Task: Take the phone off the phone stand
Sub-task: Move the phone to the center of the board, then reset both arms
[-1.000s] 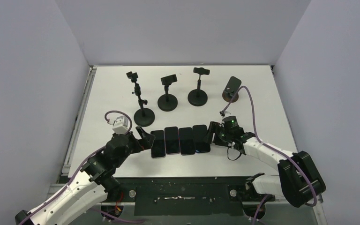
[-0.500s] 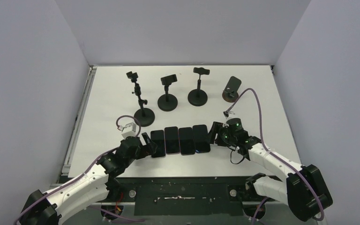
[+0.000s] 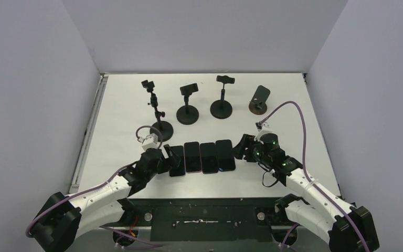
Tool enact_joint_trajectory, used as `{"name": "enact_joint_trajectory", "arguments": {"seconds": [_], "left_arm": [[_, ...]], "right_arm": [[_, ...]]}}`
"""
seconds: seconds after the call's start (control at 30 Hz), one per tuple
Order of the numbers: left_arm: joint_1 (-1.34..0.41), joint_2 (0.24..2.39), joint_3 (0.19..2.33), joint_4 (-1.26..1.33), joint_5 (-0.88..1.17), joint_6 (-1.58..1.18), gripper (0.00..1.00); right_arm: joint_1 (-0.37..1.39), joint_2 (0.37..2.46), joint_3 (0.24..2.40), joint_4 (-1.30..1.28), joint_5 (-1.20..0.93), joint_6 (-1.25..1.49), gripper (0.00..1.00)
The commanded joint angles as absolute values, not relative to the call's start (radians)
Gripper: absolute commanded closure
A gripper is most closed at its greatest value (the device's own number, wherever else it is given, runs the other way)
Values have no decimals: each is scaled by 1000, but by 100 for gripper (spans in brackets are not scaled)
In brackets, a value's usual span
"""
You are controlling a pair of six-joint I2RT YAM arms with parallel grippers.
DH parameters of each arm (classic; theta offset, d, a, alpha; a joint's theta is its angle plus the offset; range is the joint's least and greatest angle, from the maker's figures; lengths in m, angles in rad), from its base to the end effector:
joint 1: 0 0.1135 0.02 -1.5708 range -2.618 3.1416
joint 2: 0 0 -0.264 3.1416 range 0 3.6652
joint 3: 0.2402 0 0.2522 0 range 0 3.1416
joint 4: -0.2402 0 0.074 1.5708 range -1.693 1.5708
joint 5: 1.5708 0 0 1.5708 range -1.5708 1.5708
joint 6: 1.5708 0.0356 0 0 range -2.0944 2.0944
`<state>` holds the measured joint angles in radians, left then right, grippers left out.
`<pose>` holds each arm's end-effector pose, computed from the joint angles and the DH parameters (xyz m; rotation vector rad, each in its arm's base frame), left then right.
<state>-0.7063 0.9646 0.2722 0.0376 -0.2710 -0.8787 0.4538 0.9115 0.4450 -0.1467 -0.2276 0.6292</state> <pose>0.1449 -0.1111 0.1543 -0.3451 2.2333 -0.5757 0.1699 0.0918 0.2030 0.0654 2.2980 0.8387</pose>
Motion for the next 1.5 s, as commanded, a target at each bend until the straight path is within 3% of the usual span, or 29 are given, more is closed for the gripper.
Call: {"name": "enact_joint_trajectory", "arguments": {"seconds": [0.0,0.83,1.13,1.4,1.47], "left_arm": [[-692,1011,289,169,-236,-865,22],[-671,1200,402,221,-126,-810,21],[-673,1054,571,-181,-318,-849,3],[-720,1088,804,-678,-577,-1142,3],[-738,1112,865,-765,-608,-1205,2]], "right_arm": [[464,867,475,-149,-216,617,40],[466,803,486,-206,-179,578,40],[469,792,557,-209,-199,494,36],[509,818,603,-147,9,584,32],[516,834,609,-131,90,666,27]]}}
